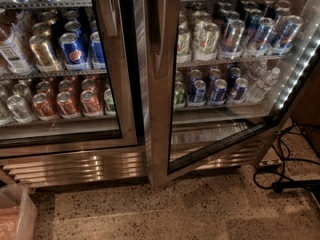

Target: Open right fridge door

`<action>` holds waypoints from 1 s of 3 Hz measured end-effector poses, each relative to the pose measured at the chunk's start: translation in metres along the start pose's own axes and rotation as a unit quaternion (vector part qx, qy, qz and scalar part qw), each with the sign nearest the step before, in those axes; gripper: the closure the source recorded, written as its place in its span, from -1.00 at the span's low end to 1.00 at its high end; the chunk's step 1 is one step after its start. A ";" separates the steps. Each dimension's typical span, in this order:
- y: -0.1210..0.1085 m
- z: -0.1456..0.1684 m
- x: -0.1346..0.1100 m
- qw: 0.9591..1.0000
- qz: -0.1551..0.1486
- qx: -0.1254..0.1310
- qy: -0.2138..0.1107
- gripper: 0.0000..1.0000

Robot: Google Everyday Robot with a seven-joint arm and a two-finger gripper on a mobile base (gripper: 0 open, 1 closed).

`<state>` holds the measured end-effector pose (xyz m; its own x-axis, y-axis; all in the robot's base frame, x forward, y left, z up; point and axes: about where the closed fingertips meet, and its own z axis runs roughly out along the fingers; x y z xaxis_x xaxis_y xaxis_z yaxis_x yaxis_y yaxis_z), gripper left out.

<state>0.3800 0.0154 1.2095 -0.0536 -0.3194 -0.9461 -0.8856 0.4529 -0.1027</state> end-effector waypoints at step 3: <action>0.000 0.000 0.000 1.000 0.000 0.000 0.000 -1.00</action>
Offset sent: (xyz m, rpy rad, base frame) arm -0.0867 -0.1770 0.2057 -0.3453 0.0752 -0.1567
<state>0.3800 0.0154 1.2095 -0.0536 -0.3194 -0.9461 -0.8856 0.4529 -0.1027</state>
